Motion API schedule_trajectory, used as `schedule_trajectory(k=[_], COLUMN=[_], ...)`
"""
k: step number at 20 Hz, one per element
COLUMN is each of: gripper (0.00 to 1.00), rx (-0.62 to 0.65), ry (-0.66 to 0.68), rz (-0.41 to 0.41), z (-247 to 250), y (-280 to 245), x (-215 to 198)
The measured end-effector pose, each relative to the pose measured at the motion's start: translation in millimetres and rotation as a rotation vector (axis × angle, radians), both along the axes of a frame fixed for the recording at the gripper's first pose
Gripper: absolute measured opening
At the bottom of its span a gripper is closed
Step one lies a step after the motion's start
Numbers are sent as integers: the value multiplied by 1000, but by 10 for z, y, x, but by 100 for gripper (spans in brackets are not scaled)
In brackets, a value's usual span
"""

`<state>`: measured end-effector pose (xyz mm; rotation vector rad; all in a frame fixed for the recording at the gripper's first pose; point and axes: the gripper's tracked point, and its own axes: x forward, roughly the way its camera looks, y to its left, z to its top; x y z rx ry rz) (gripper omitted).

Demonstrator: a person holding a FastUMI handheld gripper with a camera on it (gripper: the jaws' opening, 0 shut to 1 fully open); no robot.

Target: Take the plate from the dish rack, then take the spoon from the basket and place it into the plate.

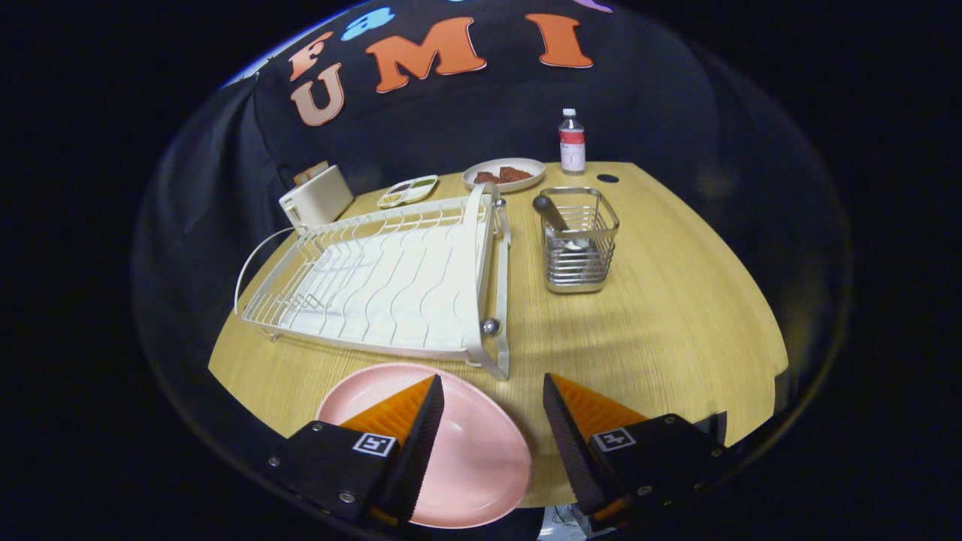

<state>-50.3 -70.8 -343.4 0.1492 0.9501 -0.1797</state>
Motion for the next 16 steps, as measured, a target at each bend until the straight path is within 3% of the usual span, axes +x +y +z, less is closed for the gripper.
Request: schedule_trajectory(k=[7,11,16], gripper=[80,75,64], rx=[-169,-189,-317], ry=[-184,-261,-299], rz=[-68,-88,-97], z=[359,348,223], y=[-490,-629,-941], x=[518,854,1182])
